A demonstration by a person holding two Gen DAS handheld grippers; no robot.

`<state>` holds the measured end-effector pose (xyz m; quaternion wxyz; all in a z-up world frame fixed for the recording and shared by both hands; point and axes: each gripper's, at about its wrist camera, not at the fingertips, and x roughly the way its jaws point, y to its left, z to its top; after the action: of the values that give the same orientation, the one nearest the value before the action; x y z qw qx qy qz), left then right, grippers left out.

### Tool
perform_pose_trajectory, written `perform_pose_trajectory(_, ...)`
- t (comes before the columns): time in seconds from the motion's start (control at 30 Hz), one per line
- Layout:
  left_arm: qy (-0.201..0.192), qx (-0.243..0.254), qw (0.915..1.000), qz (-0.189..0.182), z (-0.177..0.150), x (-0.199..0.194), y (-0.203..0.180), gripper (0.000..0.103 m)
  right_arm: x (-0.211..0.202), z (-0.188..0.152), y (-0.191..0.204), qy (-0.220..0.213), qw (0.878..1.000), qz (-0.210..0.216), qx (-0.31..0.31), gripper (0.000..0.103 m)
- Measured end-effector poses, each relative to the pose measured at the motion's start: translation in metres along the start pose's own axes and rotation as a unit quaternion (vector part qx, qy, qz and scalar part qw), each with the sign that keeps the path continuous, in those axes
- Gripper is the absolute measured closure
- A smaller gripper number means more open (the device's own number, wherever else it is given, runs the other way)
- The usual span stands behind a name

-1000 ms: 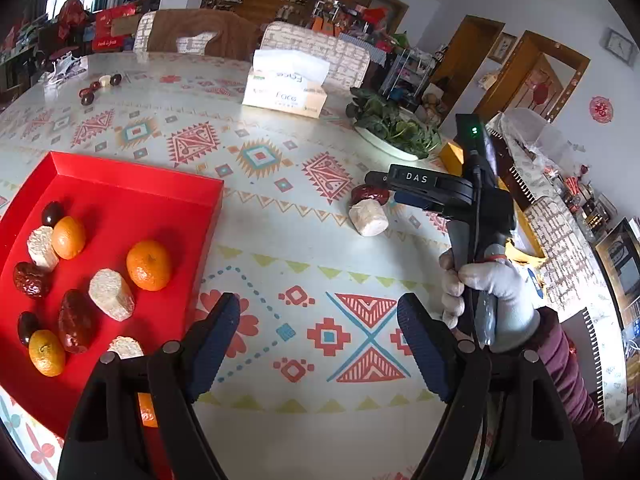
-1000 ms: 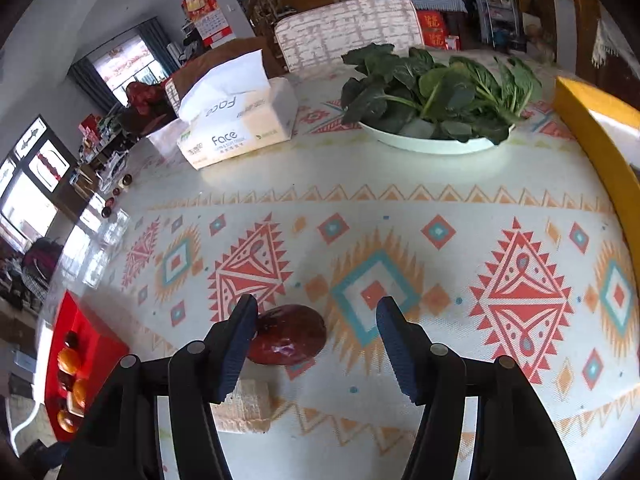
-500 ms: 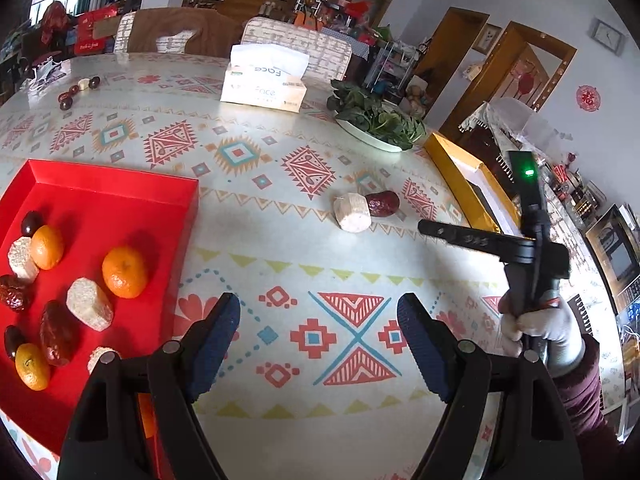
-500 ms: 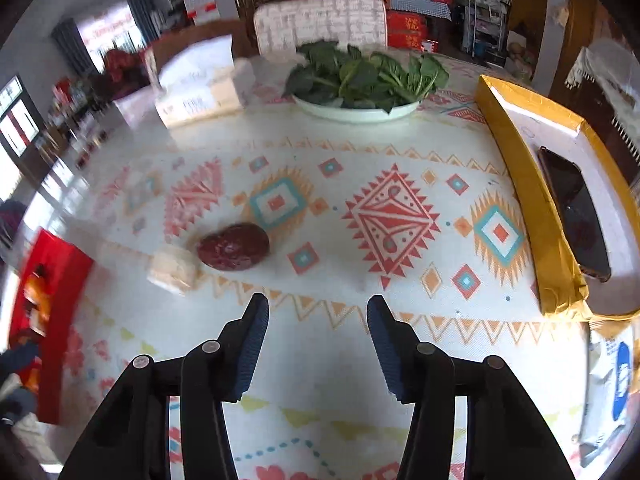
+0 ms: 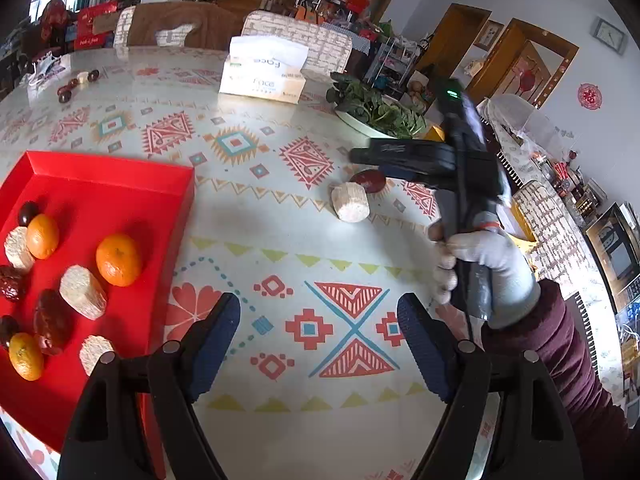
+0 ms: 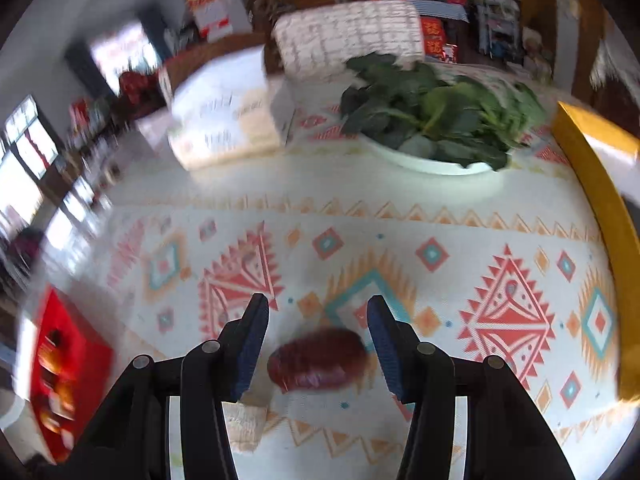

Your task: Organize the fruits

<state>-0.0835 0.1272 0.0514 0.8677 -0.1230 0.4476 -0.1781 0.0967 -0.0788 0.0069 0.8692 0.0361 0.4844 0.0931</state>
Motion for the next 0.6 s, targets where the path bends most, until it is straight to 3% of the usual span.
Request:
perform_pose_trajectory(0.13, 0.0, 0.003, 1.0, -0.006, -0.001, -0.002, 0.0, 0.023, -0.005, -0.021, 0.007, 0.018, 0.998, -0.046, -0.045, 0.05)
perform_pose_trajectory(0.27, -0.009, 0.005, 0.9999, -0.008, 0.002, -0.007, 0.004, 0.023, -0.034, -0.052, -0.028, 0.027, 0.998, -0.059, -0.025, 0.05)
perform_pose_trajectory(0.37, -0.007, -0.003, 0.9999, -0.011, 0.005, -0.002, 0.007, 0.023, -0.056, -0.07, -0.06, 0.025, 0.999, -0.028, 0.024, 0.05)
perform_pose_trajectory(0.47, -0.001, -0.002, 0.9999, -0.013, 0.006, 0.004, 0.002, 0.023, -0.081, -0.086, -0.088, -0.005, 0.997, 0.009, 0.077, 0.044)
perform_pose_trajectory(0.6, -0.004, 0.016, 0.9999, 0.0, 0.012, 0.007, -0.009, 0.023, -0.105, -0.107, -0.107, -0.028, 0.992, 0.03, 0.121, 0.042)
